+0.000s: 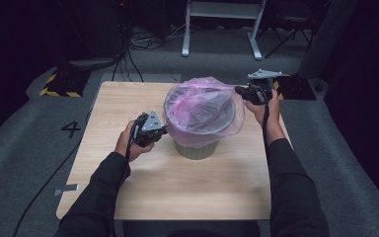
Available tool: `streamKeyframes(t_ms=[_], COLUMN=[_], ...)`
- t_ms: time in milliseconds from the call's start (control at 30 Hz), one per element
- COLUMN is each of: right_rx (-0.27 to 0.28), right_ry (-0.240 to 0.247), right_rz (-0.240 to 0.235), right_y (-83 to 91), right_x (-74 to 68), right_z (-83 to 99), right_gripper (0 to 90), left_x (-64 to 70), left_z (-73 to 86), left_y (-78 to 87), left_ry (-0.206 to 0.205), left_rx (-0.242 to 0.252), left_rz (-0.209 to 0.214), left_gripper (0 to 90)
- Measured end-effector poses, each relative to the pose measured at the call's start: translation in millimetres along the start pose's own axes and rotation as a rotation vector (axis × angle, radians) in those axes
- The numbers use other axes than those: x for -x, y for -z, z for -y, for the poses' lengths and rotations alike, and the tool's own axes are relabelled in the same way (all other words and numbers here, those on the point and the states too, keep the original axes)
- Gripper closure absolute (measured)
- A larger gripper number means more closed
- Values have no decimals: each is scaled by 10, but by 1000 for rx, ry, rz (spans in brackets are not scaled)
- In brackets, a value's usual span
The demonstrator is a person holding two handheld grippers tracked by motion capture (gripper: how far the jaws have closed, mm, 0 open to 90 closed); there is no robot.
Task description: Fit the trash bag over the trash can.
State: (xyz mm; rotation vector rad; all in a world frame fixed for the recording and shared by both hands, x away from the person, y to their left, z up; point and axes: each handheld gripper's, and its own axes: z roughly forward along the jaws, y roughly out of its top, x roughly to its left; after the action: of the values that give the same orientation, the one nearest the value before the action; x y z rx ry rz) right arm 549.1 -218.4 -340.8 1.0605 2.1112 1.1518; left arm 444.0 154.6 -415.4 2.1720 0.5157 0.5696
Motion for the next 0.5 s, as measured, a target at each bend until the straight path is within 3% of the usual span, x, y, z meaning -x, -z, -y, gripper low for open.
streamKeyframes(t_ms=[67, 233, 300, 500], right_rx=[-24, -43, -55, -52], right_ry=[-23, -113, -128, -178], right_rz=[10, -47, -68, -128], right_y=[-95, -301, -371, -477], right_x=[34, 67, 65, 12], right_z=[69, 246, 306, 453], right_gripper=[900, 900, 900, 900], left_x=[-12, -32, -28, -19], left_z=[17, 78, 88, 121], left_y=[-26, -112, -145, -165], left_ry=[5, 15, 4, 15], left_rx=[-6, -30, -50, -34], left_rz=[4, 23, 16, 19], left_gripper=[900, 900, 900, 900])
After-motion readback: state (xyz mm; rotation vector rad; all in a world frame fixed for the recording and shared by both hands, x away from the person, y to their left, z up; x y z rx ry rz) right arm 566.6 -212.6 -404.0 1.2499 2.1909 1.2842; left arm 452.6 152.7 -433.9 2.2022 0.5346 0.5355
